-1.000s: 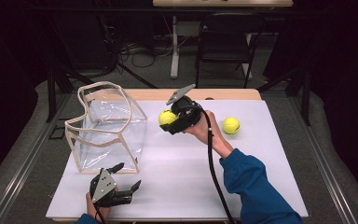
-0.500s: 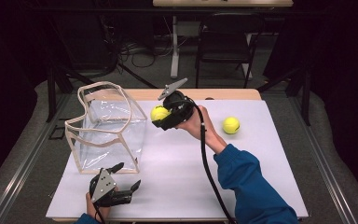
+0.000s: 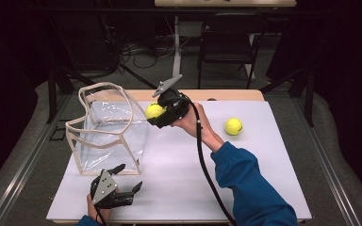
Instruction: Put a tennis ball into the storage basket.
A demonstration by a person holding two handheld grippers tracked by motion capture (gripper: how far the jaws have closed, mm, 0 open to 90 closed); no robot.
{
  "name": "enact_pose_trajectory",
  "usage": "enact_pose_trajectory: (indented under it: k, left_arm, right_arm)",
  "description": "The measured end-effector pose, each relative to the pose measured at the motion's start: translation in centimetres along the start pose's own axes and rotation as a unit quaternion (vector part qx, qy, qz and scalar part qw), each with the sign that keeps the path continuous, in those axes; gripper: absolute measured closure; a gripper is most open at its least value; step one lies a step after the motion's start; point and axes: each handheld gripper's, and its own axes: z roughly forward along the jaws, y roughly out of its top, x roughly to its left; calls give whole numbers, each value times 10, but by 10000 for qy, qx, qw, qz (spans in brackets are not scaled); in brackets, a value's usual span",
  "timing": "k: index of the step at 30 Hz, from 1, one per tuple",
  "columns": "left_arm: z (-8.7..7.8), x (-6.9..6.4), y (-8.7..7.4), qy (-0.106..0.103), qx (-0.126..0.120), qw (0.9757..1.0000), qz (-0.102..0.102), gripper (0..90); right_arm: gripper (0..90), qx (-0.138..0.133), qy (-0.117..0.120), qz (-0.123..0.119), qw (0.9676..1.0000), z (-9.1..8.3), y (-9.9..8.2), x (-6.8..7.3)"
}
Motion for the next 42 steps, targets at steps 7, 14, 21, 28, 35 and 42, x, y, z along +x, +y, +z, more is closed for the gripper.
enact_pose_trajectory:
  k: [7,14,21,28,35,42]
  left_arm:
    - [0,0,0,-5,-6,10000,-7,160]
    - [0,1,0,-17,-7,10000,-17,160]
    - [0,0,0,-16,-17,10000,-9,160]
    - [0,1,0,-30,3,10000,-10,160]
    - [0,1,0,-44,-13,10000,-2,160]
    - [0,1,0,-47,0,10000,10,160]
  right_arm:
    - [263,-41,1,-9,10000,1,8,1]
    - [263,-86,-1,-3,10000,1,12,0]
    - [263,-115,-29,-6,9999,0,17,-1]
    - [263,-139,-42,-9,9999,0,22,-1]
    - [263,-161,-60,0,9999,-1,26,-1]
    - [263,-209,-73,-54,9997,-2,35,0]
